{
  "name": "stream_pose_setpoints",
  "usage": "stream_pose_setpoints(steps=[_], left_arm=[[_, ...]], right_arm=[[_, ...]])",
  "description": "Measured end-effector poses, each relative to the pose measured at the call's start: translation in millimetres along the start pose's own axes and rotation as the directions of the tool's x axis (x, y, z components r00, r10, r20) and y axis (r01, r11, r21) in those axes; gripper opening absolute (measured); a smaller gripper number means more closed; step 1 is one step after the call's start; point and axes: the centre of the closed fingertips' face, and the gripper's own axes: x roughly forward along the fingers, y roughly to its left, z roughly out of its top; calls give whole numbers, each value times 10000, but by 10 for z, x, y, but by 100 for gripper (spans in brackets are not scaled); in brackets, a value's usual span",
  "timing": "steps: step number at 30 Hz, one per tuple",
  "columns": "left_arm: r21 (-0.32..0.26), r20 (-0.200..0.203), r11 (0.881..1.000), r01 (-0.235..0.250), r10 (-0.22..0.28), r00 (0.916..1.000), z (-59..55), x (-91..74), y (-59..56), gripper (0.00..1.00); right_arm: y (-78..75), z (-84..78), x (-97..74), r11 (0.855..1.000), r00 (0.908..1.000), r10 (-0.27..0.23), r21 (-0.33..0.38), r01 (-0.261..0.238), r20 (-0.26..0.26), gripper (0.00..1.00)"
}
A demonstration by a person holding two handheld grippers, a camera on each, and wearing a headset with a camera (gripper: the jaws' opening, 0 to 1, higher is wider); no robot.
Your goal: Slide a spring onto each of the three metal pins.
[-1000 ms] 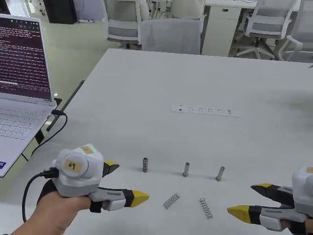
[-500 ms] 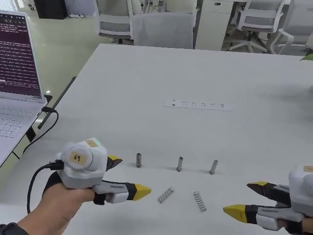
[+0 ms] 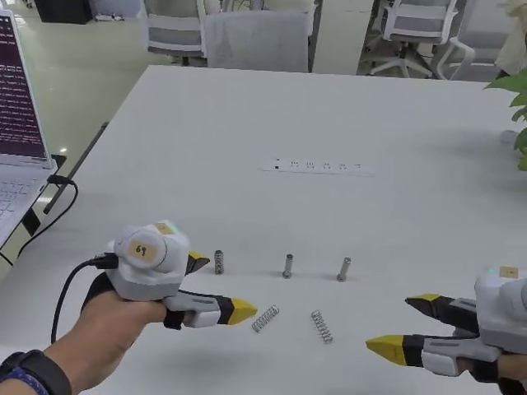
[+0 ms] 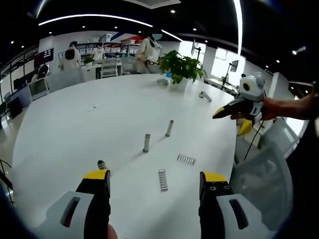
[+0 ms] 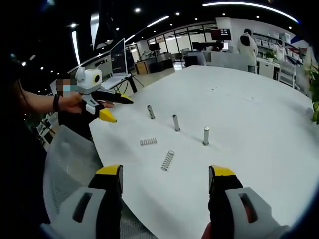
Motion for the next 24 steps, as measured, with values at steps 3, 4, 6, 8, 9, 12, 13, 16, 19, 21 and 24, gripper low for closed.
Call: stream_pose_setpoints(steps=[3,4,6,8,9,12,13,16,19,21,24], left_arm=[[40,-190,9999,160,-159,9997,-22,95,-37,69],[36,-251,9998,196,-195,9995,-28,115,-51,69],[119,-457,9996,253,-247,9987,-53,167,-72,69],[122,-549,9995,307,-300,9980,-61,209,-85,69],[146,-610,9994,314,-305,9977,-68,225,-89,69],[179,-818,9992,363,-347,9960,-96,292,-95,67],[195,-929,9991,370,-351,9951,-115,311,-97,67],[226,-1211,9990,396,-366,9920,-175,383,-102,65],[247,-1504,9987,447,-405,9878,-233,447,-124,63],[226,-1624,9986,472,-429,9858,-264,486,-131,62],[248,-1851,9986,463,-409,9819,-317,532,-137,58]], right_arm=[[-2,-6,-21,10000,10000,-15,35,15,51,69],[-3,-9,-24,10000,10000,-21,41,20,58,69],[-12,-20,-32,10000,10000,-49,62,49,53,69],[-12,-23,-37,9999,10000,-48,95,47,87,69],[-14,-27,-39,9999,10000,-47,98,46,80,69],[-19,-27,-50,10000,9999,-57,73,57,85,69],[-22,-27,-54,9999,9999,-58,90,57,93,69],[-27,-24,-57,9999,9999,-65,91,64,110,69],[-28,-30,-59,10000,10000,-50,66,50,81,68],[-26,-28,-61,10000,10000,-44,59,44,89,68],[-35,-28,-60,9999,9999,-51,93,50,108,68]])
